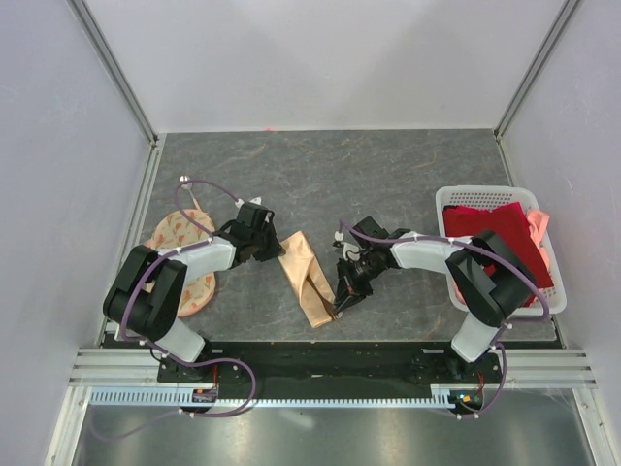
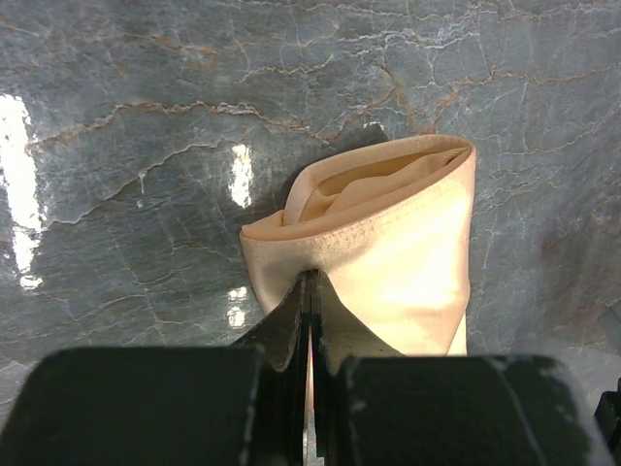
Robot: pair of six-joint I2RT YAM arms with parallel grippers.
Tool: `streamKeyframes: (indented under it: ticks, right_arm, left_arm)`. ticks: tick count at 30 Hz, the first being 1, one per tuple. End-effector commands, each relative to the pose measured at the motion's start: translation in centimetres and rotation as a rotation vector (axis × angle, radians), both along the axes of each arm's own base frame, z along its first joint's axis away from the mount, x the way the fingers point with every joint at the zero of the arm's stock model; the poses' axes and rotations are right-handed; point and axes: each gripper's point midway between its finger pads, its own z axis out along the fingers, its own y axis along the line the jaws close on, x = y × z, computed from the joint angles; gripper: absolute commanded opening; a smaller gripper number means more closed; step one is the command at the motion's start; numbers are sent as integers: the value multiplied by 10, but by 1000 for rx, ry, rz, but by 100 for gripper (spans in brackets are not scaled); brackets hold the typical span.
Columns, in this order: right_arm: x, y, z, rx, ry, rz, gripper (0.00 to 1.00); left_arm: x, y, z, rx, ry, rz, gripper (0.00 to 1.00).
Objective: Fold the napkin into a case and place the utensils inside
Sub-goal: Insert the fork into the folded napkin.
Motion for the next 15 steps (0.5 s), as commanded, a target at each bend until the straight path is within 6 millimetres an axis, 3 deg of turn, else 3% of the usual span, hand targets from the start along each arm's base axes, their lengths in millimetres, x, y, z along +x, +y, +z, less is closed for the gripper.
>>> streamKeyframes:
  ticks: [1, 15]
  right_arm:
    - [16, 13, 8, 36, -14, -16, 0]
    - [44, 49, 13, 159, -30, -141, 0]
  left_arm:
    - [2, 0, 3, 3, -34, -3, 2]
    - [-1, 2, 8, -10, -44, 24, 2]
